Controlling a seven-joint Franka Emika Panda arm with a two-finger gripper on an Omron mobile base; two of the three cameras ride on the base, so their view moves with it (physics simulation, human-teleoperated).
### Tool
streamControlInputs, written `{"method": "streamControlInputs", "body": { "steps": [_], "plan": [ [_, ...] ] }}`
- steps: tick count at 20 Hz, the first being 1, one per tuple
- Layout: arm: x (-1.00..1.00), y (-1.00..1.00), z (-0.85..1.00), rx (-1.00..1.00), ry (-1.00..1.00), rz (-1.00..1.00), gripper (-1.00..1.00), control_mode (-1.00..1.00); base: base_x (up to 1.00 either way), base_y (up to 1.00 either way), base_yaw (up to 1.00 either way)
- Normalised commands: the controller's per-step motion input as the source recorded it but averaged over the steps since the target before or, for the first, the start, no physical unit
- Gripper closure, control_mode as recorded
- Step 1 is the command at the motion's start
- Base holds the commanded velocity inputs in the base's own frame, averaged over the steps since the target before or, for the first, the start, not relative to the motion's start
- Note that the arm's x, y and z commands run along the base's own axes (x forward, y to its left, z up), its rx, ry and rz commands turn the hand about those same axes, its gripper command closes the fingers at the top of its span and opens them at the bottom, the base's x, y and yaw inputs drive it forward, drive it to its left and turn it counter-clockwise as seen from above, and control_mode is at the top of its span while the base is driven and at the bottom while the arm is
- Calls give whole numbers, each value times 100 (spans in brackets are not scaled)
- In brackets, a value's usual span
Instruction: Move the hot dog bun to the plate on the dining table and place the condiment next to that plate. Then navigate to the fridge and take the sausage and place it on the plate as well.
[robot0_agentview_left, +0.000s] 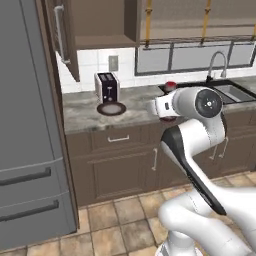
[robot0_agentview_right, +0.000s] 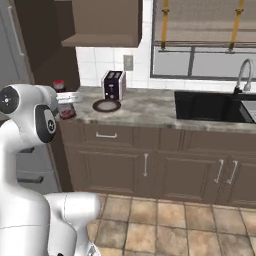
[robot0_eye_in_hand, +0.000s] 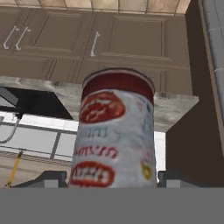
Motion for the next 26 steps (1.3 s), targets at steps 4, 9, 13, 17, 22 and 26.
{"method": "streamControlInputs", "body": {
  "steps": [4,9,13,17,22,26],
  "plan": [
    [0,0,0,0,0,0,100,100,-69,-24,29],
    [0,0,0,0,0,0,100,100,-33,-8,65],
    [0,0,0,0,0,0,100,100,-33,-2,81],
    [0,0,0,0,0,0,100,100,-35,0,83],
    [0,0,0,0,0,0,100,100,-30,0,84],
    [0,0,0,0,0,0,100,100,-19,0,86]
  ]
}}
